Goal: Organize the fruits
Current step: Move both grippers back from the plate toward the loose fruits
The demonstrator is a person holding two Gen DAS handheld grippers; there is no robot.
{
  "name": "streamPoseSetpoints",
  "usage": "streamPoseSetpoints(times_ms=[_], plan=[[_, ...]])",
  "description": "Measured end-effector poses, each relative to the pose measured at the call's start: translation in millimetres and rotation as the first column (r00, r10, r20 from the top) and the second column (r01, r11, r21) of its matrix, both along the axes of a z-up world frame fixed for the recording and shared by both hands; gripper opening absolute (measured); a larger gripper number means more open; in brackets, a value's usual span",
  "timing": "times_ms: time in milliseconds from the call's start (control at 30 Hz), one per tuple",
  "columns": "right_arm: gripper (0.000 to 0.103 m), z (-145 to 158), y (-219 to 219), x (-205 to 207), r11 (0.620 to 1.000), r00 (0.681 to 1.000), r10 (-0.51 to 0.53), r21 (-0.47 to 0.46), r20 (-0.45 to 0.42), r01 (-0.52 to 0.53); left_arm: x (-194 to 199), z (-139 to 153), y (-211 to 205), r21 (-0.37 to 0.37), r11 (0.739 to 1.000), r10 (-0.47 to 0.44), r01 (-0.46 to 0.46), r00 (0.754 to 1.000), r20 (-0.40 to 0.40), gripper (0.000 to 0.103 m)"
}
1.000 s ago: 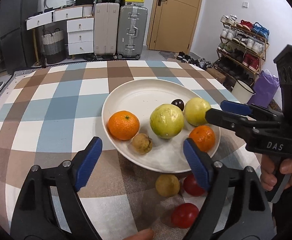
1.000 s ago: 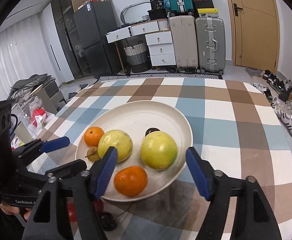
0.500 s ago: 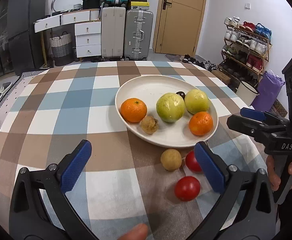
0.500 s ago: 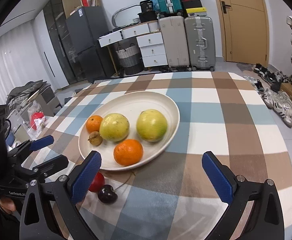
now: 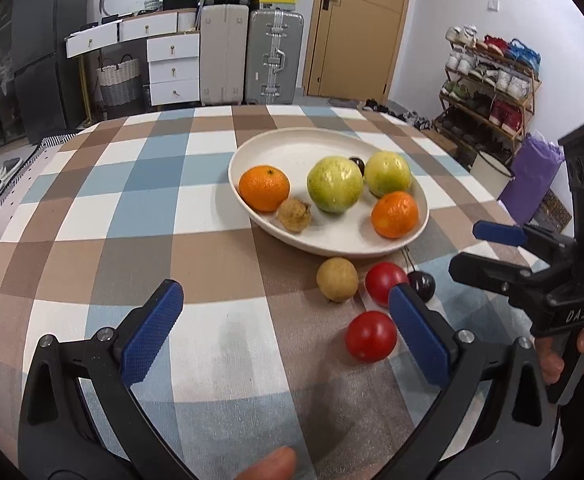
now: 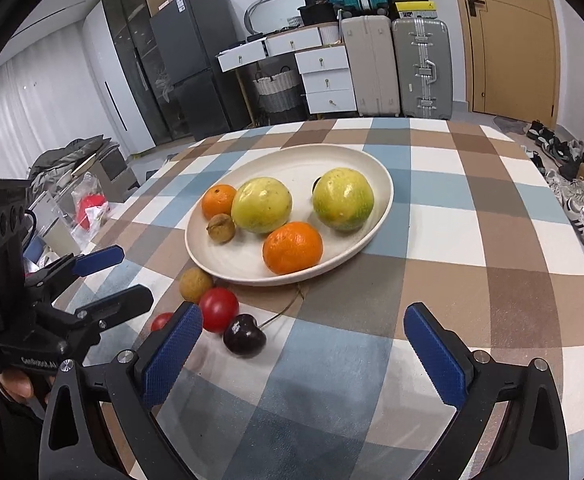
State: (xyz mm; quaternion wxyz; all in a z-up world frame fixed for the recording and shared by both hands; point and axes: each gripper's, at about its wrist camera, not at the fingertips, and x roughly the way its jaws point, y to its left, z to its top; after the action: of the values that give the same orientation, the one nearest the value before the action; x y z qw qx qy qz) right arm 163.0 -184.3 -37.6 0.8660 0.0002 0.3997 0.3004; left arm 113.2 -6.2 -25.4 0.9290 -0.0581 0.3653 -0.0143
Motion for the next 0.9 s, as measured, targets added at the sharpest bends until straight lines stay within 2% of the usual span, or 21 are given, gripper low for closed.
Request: streamPoseSetpoints(times_ms=[467, 733, 800, 900], plan=[[0.102, -13.6, 18.5, -4.5, 0.995, 0.997, 0.057, -0.085, -0.044, -0.060, -18.4, 1.9, 4.1, -0.024, 0.999, 0.031, -0.031, 0.999, 0.015, 0.103], [0.101, -21.3, 30.5, -8.2, 0.987, 0.991, 0.107, -0.111, -0.081, -0.116, -15.3, 0.3, 4.1, -0.021, 0.999, 0.035, -0.035, 0.999, -0.004, 0.103], [0.099, -21.3, 35.3, -9.6, 0.983, 0.990, 0.121, -0.129, -0.073, -0.130, -15.7, -0.4, 4.3, -0.023, 0.999, 0.037, -0.037, 0.999, -0.007, 0.103], [0.088, -21.0, 43.9, -12.0, 0.975, 0.990, 0.128, -0.178, -0.053, -0.135, -15.1, -1.4, 6.1, -0.032, 0.999, 0.043, -0.044, 0.999, -0.013, 0.103]])
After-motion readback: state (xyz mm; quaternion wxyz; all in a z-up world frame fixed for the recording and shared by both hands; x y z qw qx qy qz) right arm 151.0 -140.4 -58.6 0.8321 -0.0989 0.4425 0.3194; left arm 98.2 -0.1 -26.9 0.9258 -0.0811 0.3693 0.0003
